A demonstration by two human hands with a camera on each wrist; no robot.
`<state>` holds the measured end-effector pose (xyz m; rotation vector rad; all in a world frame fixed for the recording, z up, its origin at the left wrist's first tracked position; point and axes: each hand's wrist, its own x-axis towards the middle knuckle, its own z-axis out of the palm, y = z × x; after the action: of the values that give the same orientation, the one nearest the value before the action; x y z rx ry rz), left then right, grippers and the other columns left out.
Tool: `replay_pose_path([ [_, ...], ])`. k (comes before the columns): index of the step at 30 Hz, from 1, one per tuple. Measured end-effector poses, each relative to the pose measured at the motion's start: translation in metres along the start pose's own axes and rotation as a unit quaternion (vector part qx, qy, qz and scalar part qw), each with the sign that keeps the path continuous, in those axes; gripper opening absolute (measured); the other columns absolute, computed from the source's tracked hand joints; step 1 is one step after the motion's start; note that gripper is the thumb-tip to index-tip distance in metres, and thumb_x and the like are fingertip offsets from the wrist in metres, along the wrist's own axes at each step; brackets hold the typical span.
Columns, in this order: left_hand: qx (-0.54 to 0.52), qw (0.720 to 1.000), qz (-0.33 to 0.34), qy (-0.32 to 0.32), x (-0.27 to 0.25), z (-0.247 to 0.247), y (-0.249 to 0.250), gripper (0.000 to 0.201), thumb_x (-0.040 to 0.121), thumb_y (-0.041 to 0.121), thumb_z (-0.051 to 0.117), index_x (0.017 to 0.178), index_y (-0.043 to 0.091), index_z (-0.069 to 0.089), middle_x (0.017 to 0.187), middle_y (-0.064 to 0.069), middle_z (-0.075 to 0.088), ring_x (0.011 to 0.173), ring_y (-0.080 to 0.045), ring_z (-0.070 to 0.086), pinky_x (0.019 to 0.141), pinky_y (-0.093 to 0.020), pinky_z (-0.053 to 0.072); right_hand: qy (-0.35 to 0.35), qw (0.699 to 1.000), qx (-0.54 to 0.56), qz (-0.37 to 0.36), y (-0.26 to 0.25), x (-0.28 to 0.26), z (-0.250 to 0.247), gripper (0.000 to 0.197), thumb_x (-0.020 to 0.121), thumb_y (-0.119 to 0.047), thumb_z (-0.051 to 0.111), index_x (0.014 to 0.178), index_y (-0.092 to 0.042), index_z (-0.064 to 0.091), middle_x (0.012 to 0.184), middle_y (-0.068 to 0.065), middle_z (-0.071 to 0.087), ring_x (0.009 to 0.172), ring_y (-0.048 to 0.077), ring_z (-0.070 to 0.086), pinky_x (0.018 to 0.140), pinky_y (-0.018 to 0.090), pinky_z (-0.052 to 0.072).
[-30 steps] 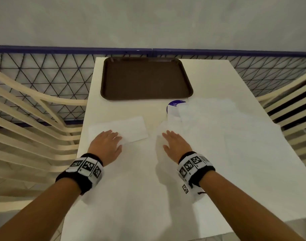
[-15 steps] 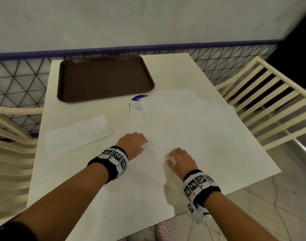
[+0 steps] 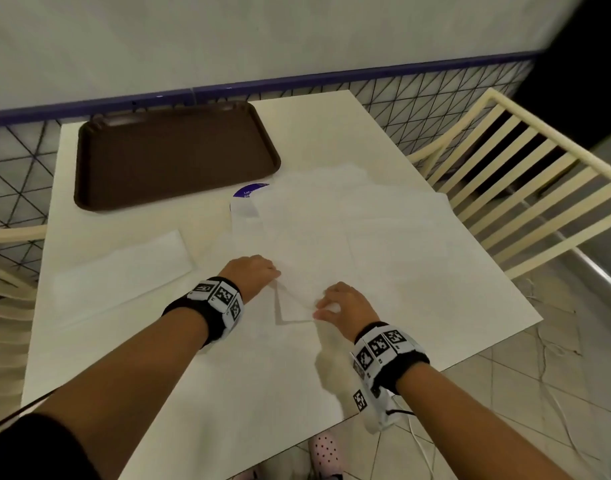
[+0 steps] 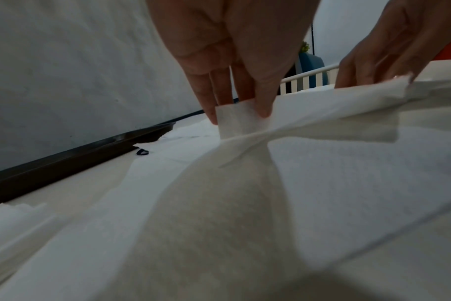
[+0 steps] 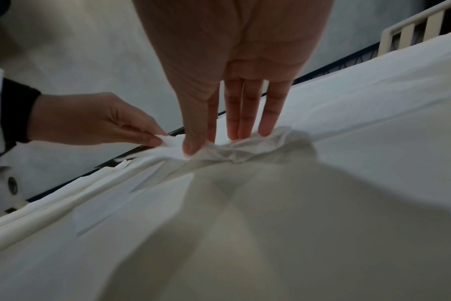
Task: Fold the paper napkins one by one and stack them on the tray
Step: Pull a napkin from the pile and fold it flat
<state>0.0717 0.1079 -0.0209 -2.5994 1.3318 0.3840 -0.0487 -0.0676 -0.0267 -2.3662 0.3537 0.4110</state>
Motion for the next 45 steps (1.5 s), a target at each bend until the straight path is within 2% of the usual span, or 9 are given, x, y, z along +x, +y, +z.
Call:
replay_pose_path([
  [4,-0.053,0.995,-0.01,0.083,-0.004,-0.021,-0.001,0.038,0.101,0.022,0.03,0.133,0.018,0.049,0.137,-0.001,0.049,0.128,-0.019,0.045,0.102,-0.033,0.039,0.017,0.993,-0.12,-0.005,-0.005,-0.004,-0.003,0.061,0.086,-0.046,0.058,0.137,-0.018,0.041,0.145,0.003,0.034,0.133,0.021,0.037,0.111,0.033,0.03],
  [9,-0.12,0.971,0.032,0.204,-0.041,-0.028,-0.011,0.042,0.072,0.029,0.035,0.079,0.008,0.07,0.073,-0.003,0.07,0.066,-0.022,0.069,0.052,-0.028,0.057,0.04,0.964,-0.245,-0.098,-0.03,0.0,-0.002,0.056,0.096,-0.015,0.042,0.148,-0.017,0.02,0.158,0.004,0.012,0.147,0.018,0.011,0.12,0.032,0.004],
  [17,-0.243,0.955,-0.162,0.043,-0.151,0.023,-0.002,0.082,0.059,0.056,0.014,0.11,0.012,0.06,0.115,0.005,0.063,0.109,-0.016,0.057,0.091,-0.026,0.046,-0.163,0.88,-0.334,-0.295,-0.071,0.01,0.037,0.057,0.096,0.001,0.029,0.148,-0.022,0.022,0.159,-0.001,0.009,0.147,0.014,0.007,0.119,0.028,-0.001],
  [20,-0.299,0.925,-0.234,0.013,-0.181,0.044,0.012,0.038,0.079,0.043,0.04,0.094,0.012,0.055,0.122,0.006,0.062,0.104,-0.017,0.059,0.085,-0.02,0.042,-0.245,0.867,-0.3,-0.314,-0.08,0.004,0.056,0.051,0.098,-0.004,0.032,0.145,-0.022,0.031,0.157,-0.003,0.016,0.146,0.011,0.013,0.118,0.026,0.004],
  [26,-0.446,0.815,-0.368,0.042,-0.216,0.057,0.021,0.017,0.087,0.033,0.051,0.073,0.026,0.043,0.07,-0.001,0.056,0.063,-0.016,0.049,0.056,-0.019,0.036,-0.285,0.868,-0.28,-0.296,-0.108,0.002,0.059,0.03,0.097,-0.013,0.039,0.119,-0.004,0.058,0.12,0.012,0.063,0.112,0.028,0.057,0.096,0.032,0.041],
  [30,-0.6,0.636,-0.471,0.117,-0.221,0.071,0.006,0.023,0.079,0.037,0.065,0.084,0.017,0.055,0.083,-0.01,0.061,0.076,-0.023,0.057,0.08,-0.032,0.047,-0.268,0.907,-0.233,-0.226,-0.117,0.02,0.051,0.033,0.097,-0.021,0.045,0.125,-0.006,0.055,0.132,0.01,0.056,0.122,0.023,0.05,0.095,0.023,0.033],
  [33,-0.663,0.535,-0.506,0.133,-0.22,0.076,-0.007,0.032,0.085,0.019,0.066,0.062,0.01,0.045,0.063,-0.009,0.053,0.054,-0.015,0.058,0.062,-0.025,0.053,-0.269,0.942,-0.146,-0.134,-0.121,0.031,0.047,0.044,0.093,-0.025,0.053,0.133,-0.007,0.049,0.14,0.01,0.049,0.129,0.023,0.045,0.104,0.025,0.033],
  [39,-0.635,0.563,-0.521,0.09,-0.208,0.078,-0.027,0.034,0.092,0.018,0.057,0.062,0.008,0.044,0.061,-0.009,0.051,0.054,-0.018,0.055,0.056,-0.024,0.054,-0.219,0.974,-0.05,-0.014,-0.128,0.045,0.057,0.047,0.089,-0.029,0.061,0.123,0.003,0.054,0.12,0.015,0.059,0.098,0.02,0.052,0.081,0.027,0.039],
  [45,-0.587,0.617,-0.519,0.068,-0.198,0.068,-0.037,0.023,0.096,0.024,0.049,0.078,0.01,0.047,0.066,-0.007,0.052,0.056,-0.017,0.055,0.038,-0.015,0.048,-0.187,0.981,-0.05,0.017,-0.128,0.056,0.067,0.044,0.09,-0.03,0.058,0.114,0.007,0.059,0.12,0.021,0.061,0.114,0.033,0.057,0.091,0.035,0.043],
])
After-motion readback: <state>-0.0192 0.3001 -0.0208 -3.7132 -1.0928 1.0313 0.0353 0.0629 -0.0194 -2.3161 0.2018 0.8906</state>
